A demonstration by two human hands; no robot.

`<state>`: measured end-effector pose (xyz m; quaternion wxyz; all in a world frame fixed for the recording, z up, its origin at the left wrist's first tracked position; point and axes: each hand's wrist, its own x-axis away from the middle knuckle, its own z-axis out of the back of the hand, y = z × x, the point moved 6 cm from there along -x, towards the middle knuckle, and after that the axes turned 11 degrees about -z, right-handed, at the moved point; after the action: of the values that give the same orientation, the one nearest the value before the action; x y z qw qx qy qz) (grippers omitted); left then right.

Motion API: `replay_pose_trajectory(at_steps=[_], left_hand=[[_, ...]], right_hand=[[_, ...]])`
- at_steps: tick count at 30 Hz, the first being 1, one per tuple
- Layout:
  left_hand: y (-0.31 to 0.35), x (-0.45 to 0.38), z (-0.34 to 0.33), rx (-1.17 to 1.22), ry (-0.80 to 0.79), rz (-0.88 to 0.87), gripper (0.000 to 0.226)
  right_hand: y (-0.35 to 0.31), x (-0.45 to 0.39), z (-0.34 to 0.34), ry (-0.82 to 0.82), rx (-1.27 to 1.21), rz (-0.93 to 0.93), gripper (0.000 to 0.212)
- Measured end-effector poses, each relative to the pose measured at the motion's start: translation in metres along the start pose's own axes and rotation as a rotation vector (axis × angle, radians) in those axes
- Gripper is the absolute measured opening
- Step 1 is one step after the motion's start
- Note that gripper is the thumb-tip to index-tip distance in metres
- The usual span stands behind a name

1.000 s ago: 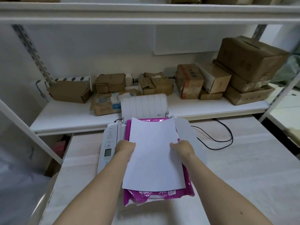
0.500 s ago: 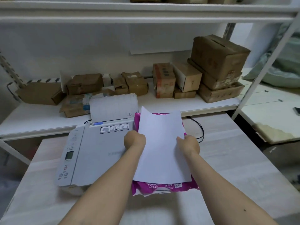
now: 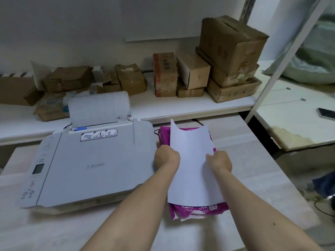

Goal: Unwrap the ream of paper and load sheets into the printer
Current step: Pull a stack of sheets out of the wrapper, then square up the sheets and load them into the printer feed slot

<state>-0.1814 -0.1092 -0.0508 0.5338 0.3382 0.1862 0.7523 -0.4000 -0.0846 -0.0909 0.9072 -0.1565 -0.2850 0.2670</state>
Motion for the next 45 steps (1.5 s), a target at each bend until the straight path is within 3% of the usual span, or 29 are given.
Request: replay_pose_trajectory(at_steps=[5, 8, 12, 17, 23, 26, 29, 32, 35, 39, 45], left_hand=[[0.001, 0.005, -0.017, -0.066, -0.024, -0.030, 0.026], [0.008, 0.002, -0.022, -0.039, -0.050, -0.029, 0.027], [-0.003, -0.003, -0.015, 0.000, -0.067, -0.012, 0.026], [-0.004, -0.009, 0.008, 0.172, -0.042, -0.050, 0.027], [0.006, -0.026, 0.090, 0.467, 0.213, -0.128, 0.021], [-0.006, -0.034, 0.143, 0.538, 0.346, -0.139, 0.022], [-0.028, -0.039, 0.194, 0.607, 0.432, -0.165, 0.020], [-0.052, -0.034, 0.237, 0.674, 0.412, -0.225, 0.013], [-0.080, -0.034, 0.269, 0.721, 0.353, -0.285, 0.017], [-0.109, -0.038, 0.290, 0.815, 0.286, -0.327, 0.011], [-0.137, -0.048, 0.294, 1.001, 0.174, -0.342, 0.009]], right_hand=[[0.001, -0.002, -0.026, -0.110, 0.088, 0.038, 0.021], [0.007, -0.001, -0.035, -0.180, 0.129, -0.032, 0.032], [0.005, 0.000, -0.024, -0.120, 0.209, -0.090, 0.037], [-0.043, 0.019, 0.004, -0.002, -0.030, 0.096, 0.031], [-0.113, 0.075, 0.041, 0.162, -0.296, 0.260, 0.025], [-0.153, 0.105, 0.032, 0.050, -0.448, 0.373, 0.021], [-0.188, 0.142, 0.016, -0.099, -0.582, 0.510, 0.031], [-0.213, 0.177, -0.010, -0.451, -0.708, 0.576, 0.011], [-0.225, 0.201, -0.036, -0.772, -0.774, 0.574, 0.017], [-0.232, 0.212, -0.059, -0.846, -0.766, 0.529, 0.027], [-0.231, 0.222, -0.074, -0.901, -0.735, 0.587, 0.026]])
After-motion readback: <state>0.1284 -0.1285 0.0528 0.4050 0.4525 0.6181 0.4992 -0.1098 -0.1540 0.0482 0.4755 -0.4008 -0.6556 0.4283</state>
